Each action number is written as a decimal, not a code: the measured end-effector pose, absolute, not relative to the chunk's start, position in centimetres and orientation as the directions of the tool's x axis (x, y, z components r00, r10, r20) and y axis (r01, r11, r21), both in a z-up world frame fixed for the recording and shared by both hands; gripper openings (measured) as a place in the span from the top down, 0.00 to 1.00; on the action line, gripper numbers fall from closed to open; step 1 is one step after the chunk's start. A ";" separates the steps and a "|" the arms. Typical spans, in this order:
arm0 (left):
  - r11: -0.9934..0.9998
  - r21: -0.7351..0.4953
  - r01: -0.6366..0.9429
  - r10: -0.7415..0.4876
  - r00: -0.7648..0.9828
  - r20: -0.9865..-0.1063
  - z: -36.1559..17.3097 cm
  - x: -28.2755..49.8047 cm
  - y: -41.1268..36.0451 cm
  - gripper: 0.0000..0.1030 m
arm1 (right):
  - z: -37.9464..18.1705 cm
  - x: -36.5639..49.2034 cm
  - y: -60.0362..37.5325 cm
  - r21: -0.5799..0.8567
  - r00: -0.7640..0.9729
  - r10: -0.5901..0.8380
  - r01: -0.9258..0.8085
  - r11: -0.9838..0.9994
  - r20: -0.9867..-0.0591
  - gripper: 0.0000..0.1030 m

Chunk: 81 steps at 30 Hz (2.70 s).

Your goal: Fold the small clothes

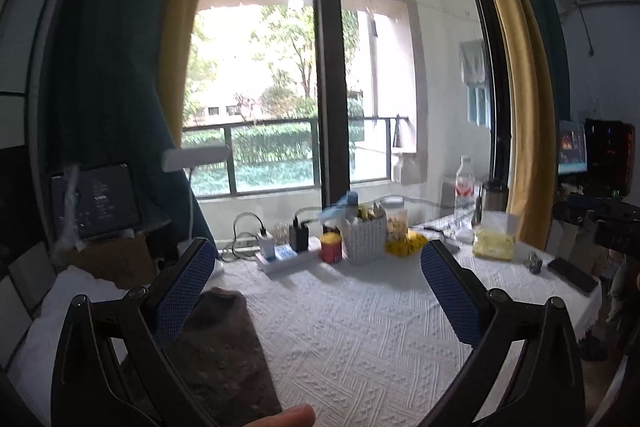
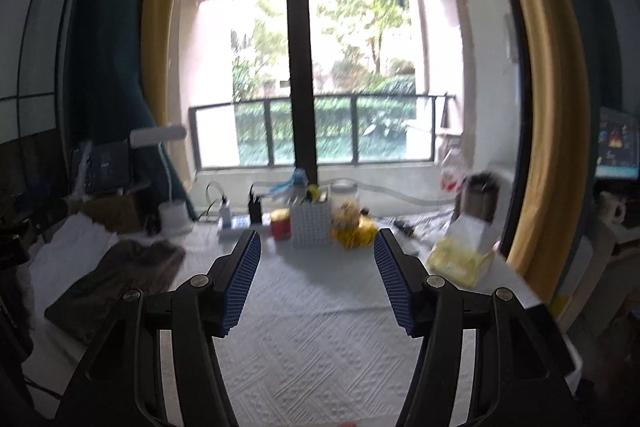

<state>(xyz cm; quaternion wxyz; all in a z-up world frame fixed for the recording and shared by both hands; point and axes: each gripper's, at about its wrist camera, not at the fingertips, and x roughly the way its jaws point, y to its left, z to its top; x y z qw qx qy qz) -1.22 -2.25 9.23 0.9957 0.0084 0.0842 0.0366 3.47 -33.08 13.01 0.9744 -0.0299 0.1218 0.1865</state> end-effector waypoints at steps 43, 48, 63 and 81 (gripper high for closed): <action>0.986 -0.066 -0.152 0.139 0.974 -0.177 6.2 -2.0 2.4 0.01 | 9.6 5.1 -29.1 -0.064 0.906 0.290 -0.324 0.944 -0.309 0.39; 0.986 -0.066 -0.150 0.137 0.975 -0.178 6.3 -2.0 2.2 0.01 | 9.6 5.0 -29.2 -0.061 0.906 0.288 -0.322 0.945 -0.310 0.39; 0.988 -0.066 -0.140 0.126 0.975 -0.181 6.1 -1.9 2.2 0.01 | 9.3 5.0 -29.5 -0.056 0.904 0.287 -0.320 0.946 -0.316 0.39; 0.989 -0.059 -0.139 0.125 0.974 -0.190 6.0 -1.8 2.2 0.01 | 8.7 5.2 -29.3 -0.054 0.899 0.288 -0.323 0.945 -0.329 0.39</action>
